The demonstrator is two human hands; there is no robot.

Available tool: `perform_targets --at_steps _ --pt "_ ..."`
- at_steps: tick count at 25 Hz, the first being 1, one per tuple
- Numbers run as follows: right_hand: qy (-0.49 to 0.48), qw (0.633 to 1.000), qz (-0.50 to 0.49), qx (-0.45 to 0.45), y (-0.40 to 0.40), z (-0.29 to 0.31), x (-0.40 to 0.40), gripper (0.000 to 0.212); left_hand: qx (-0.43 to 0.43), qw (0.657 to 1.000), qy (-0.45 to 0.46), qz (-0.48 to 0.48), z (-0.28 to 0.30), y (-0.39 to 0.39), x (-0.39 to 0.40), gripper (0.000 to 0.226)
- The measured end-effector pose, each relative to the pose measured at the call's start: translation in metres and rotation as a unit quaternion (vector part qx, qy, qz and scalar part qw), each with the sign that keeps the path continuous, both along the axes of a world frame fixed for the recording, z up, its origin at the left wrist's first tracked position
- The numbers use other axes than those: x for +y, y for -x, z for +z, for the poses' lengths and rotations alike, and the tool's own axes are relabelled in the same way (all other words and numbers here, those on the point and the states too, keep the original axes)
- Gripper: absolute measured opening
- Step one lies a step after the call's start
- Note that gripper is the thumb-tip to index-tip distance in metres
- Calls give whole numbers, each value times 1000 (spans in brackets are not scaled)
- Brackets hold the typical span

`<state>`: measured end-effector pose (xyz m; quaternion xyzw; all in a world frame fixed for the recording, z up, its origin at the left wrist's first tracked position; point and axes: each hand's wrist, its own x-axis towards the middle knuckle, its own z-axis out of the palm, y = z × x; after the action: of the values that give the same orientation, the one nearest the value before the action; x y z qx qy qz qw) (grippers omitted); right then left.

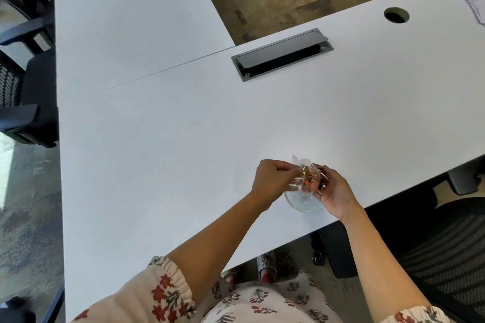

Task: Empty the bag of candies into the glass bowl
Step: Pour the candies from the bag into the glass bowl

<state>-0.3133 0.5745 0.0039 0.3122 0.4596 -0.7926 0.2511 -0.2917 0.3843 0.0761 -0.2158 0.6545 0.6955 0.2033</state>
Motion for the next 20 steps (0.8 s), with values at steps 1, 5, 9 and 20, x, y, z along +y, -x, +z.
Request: perform_targets --at_steps 1,5,9,20 --pt "-12 1000 7 2 0 -1 2 27 6 1000 2 -5 1 1 0 9" --pt "-119 990 72 23 1 1 -1 26 10 1000 15 -21 0 0 0 8" --pt "-223 963 138 66 5 0 -6 19 6 999 19 -25 -3 -3 -3 11" --pt "-250 954 159 54 3 20 -20 37 -21 995 -87 33 -5 -10 -35 8"
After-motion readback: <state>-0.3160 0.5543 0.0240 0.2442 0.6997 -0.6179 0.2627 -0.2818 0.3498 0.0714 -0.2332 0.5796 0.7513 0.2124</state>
